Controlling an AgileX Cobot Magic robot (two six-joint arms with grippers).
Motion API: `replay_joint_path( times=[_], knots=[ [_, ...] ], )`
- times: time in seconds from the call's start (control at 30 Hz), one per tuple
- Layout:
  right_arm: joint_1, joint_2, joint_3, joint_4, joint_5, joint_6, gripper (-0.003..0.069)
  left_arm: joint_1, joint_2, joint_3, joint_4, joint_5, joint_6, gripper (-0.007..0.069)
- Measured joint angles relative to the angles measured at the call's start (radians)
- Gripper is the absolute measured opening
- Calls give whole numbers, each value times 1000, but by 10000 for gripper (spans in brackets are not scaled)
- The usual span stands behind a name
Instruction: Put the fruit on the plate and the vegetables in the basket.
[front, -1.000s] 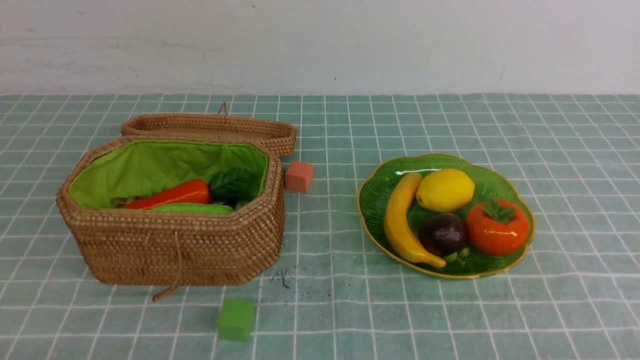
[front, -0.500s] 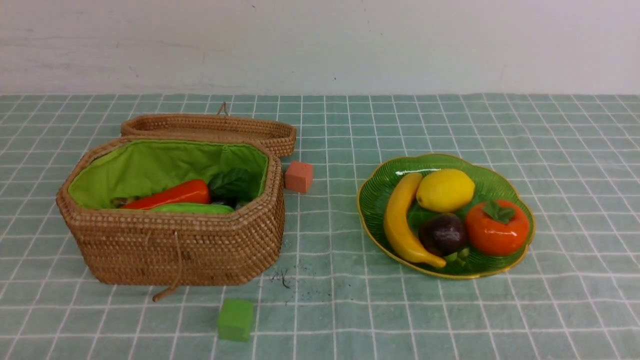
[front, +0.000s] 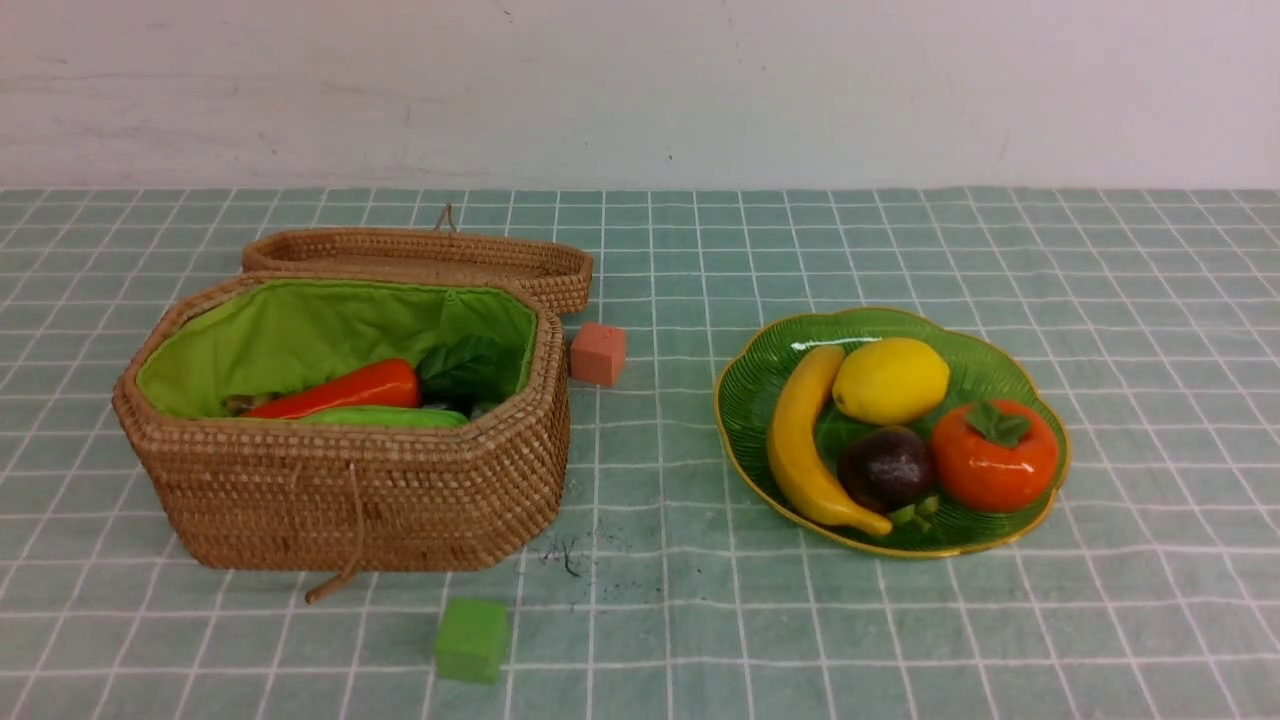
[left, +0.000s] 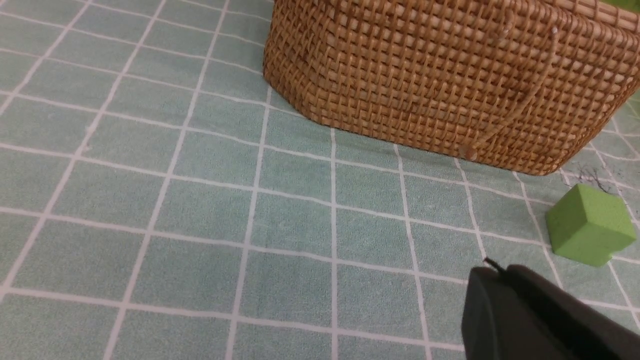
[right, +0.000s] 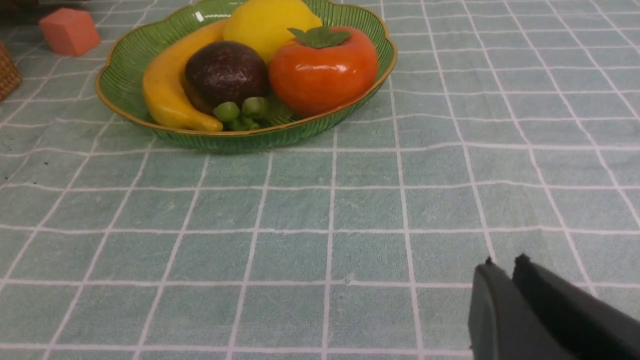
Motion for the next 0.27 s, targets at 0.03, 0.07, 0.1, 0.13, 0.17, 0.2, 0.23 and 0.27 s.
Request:
replay_joint_path(
  times=[0.03, 0.07, 0.1, 0.13, 0.17, 0.2, 0.23, 0.27],
  knots=[
    [0, 0, 0, 0, 0, 0, 56, 0, 0, 0, 0, 0, 0, -3],
    [0, 0, 0, 0, 0, 0, 58, 0, 0, 0, 0, 0, 0, -2],
    [0, 0, 0, 0, 0, 0, 59, 0, 0, 0, 0, 0, 0, -2],
    [0, 0, 0, 0, 0, 0, 60, 0, 0, 0, 0, 0, 0, -1],
    [0, 0, 0, 0, 0, 0, 62, 0, 0, 0, 0, 0, 0, 0],
    [0, 0, 0, 0, 0, 0, 64, 0, 0, 0, 0, 0, 0, 1],
    [0, 0, 0, 0, 0, 0, 66, 0, 0, 0, 0, 0, 0, 2],
    [0, 0, 0, 0, 0, 0, 67, 0, 0, 0, 0, 0, 0, 4]
  ],
)
